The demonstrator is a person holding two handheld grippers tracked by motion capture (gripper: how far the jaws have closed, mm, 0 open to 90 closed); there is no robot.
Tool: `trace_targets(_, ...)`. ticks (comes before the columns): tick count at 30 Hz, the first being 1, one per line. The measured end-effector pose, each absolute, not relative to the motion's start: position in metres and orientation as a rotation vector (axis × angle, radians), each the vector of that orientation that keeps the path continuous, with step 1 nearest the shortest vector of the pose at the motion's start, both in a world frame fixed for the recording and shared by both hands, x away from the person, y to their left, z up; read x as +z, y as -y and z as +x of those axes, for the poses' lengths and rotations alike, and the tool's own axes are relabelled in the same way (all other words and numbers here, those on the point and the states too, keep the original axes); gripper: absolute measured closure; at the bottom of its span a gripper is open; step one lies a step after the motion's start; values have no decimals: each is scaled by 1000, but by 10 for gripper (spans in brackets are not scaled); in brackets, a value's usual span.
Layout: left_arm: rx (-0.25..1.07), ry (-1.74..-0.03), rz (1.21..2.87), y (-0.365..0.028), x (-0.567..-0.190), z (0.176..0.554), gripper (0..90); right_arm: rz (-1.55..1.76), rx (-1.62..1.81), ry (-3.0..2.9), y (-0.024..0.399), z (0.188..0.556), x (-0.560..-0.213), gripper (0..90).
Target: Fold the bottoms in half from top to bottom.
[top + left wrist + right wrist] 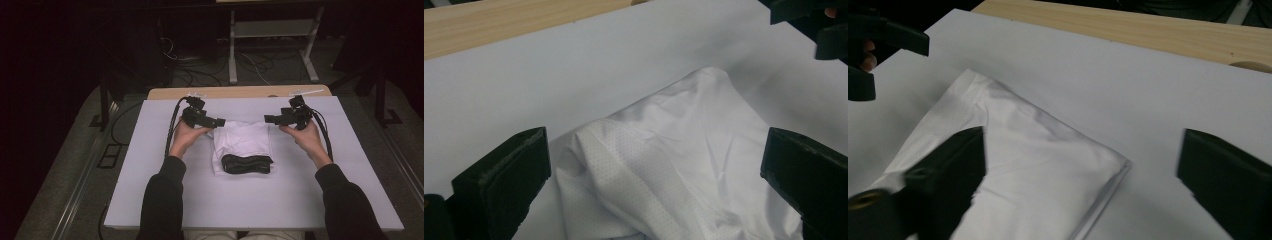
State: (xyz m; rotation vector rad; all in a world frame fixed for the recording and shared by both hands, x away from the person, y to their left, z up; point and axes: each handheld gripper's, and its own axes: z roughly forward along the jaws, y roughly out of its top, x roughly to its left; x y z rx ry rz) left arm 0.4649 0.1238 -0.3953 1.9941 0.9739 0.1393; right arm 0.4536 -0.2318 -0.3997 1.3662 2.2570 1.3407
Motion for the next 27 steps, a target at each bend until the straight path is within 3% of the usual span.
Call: trace_targets(27, 248, -925, 1895, -177, -361, 418, 0, 1226, 1413, -2296, 243, 411, -373, 0)
